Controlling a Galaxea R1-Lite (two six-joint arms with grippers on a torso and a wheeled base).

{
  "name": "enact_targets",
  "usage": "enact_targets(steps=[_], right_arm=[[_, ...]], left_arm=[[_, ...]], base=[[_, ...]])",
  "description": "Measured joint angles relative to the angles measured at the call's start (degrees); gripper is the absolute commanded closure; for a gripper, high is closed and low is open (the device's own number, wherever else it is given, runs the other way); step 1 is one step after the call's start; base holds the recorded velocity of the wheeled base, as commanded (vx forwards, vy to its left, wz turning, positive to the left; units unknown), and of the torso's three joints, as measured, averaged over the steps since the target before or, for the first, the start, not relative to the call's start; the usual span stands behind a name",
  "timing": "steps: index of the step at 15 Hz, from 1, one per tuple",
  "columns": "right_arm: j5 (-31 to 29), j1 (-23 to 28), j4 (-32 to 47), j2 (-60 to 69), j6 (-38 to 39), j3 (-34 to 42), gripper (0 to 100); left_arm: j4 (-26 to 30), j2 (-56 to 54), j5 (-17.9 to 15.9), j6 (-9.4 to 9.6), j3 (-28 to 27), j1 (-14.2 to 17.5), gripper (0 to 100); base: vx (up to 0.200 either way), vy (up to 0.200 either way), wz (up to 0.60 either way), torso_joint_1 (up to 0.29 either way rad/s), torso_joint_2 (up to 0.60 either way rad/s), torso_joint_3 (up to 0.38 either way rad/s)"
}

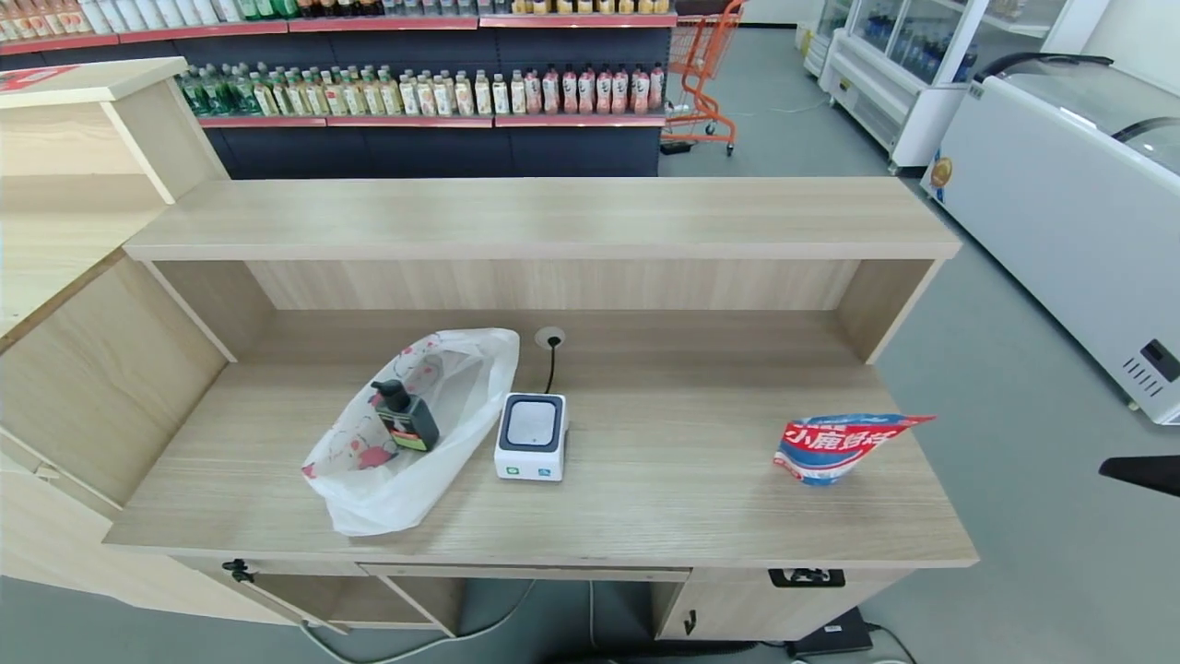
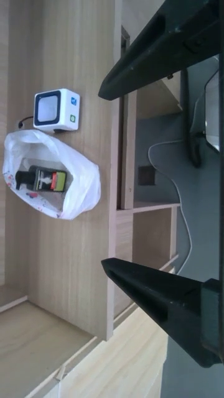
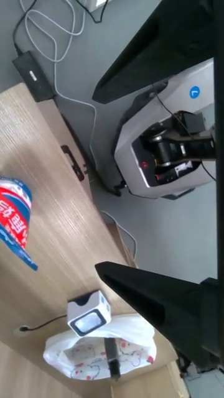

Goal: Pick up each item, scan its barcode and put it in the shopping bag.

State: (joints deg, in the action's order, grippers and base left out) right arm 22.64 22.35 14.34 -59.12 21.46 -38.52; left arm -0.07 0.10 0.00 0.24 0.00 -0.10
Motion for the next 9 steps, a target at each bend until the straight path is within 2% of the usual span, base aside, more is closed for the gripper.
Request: enact_targets(steps=[2,9], right_arm=[[0.1,0.0,0.0,-0.8,1.5,-0.3,0],[-1.4,-0.1,-0.4,-8.7,11.4,-4.6,0]], left_arm=[[0.0,0.0,0.0,0.07,0.0,0.0,0],[0.0,0.0,0.0,-0.06,0.0,-0.1,0]], base=[[0.0,-0.2,0.0,0.005,0.0,0.0],[0.0,0.0,0.0,0.0,0.0,0.0]])
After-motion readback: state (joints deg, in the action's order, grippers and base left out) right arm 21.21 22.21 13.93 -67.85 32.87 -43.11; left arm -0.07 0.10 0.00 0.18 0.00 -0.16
